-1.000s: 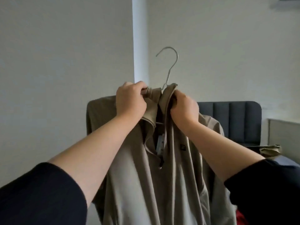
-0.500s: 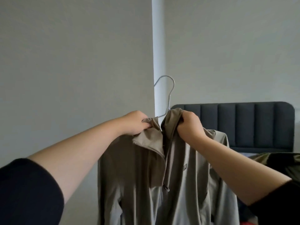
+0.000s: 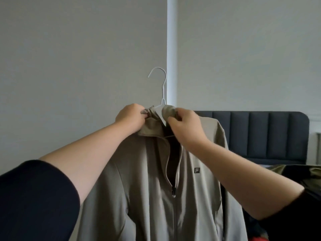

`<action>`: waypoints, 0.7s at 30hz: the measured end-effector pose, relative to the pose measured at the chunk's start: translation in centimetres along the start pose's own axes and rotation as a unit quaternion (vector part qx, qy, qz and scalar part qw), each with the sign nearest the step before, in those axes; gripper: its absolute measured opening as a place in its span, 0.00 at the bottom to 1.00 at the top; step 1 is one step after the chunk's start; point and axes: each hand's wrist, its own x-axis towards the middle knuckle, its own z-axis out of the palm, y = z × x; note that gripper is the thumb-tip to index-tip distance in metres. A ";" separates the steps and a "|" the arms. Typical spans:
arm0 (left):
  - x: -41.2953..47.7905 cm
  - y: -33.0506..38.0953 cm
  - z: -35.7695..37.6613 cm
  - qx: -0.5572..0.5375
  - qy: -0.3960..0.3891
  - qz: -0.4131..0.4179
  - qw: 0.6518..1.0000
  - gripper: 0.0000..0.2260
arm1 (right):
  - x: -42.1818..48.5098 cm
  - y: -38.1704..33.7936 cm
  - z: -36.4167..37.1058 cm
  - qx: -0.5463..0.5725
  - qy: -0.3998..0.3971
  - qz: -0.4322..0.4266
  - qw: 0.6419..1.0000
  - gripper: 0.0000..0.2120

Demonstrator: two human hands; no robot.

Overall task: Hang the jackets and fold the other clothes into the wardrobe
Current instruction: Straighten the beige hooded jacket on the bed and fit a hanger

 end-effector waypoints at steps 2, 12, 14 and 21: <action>0.4 -1.6 -1.3 -0.013 0.013 0.003 1.000 0.14 | -1.5 -0.3 1.1 -0.008 -0.035 -0.050 0.998 0.14; -0.9 -9.7 -7.7 -0.018 0.143 -0.005 0.990 0.07 | -0.7 -1.5 3.8 -0.077 0.011 -0.165 0.983 0.12; -1.1 -11.1 -9.1 -0.029 0.144 0.010 0.989 0.05 | 0.7 -2.6 4.2 -0.081 0.050 -0.152 0.984 0.08; -2.8 -14.9 -9.6 -0.026 0.100 0.011 0.995 0.11 | 2.7 -4.3 9.3 -0.098 -0.266 -0.027 0.959 0.11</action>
